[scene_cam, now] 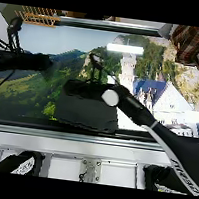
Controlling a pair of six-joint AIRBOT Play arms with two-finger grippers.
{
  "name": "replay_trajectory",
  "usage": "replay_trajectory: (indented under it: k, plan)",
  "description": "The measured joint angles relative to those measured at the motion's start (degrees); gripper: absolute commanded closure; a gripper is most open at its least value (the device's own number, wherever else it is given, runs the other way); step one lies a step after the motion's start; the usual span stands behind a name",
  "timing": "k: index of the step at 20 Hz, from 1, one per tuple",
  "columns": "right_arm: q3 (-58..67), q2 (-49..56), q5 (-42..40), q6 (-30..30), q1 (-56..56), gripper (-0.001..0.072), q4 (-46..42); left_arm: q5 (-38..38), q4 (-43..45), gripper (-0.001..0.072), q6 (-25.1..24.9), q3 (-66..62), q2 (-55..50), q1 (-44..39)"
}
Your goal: Fold the clothes and pants, and hang the long-sleeved shirts on hangers.
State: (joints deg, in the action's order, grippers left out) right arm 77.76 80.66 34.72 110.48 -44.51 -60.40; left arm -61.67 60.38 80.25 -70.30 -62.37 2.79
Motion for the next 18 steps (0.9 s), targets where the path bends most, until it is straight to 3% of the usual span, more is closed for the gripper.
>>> replay_trajectory:
  k: [3, 4, 5, 10, 18]
  plan:
    - [-8.5, -8.1, 8.0, -1.6, 9.4, 0.0148, -3.8, 2.3, 0.0, 0.0691, 0.0, 7.7, 2.8, -3.5]
    - [-11.7, -10.5, 10.7, -2.3, 13.1, 0.0031, -4.5, 3.8, 0.0, 0.0691, 0.0, 10.1, 3.6, -4.7]
    - [-15.3, -12.9, 13.4, -3.2, 17.2, -0.0008, -5.0, 5.6, -0.1, 0.0691, 0.0, 12.4, 4.0, -5.8]
    - [-26.8, -19.0, 22.1, -9.9, 31.6, -0.0008, -1.9, 10.4, -0.1, 0.0690, -0.6, 22.4, 2.2, -6.8]
    - [-29.9, -19.7, 22.3, -14.2, 35.7, -0.0008, 0.9, 17.7, -0.6, 0.0690, -3.9, 32.9, -7.1, -2.6]
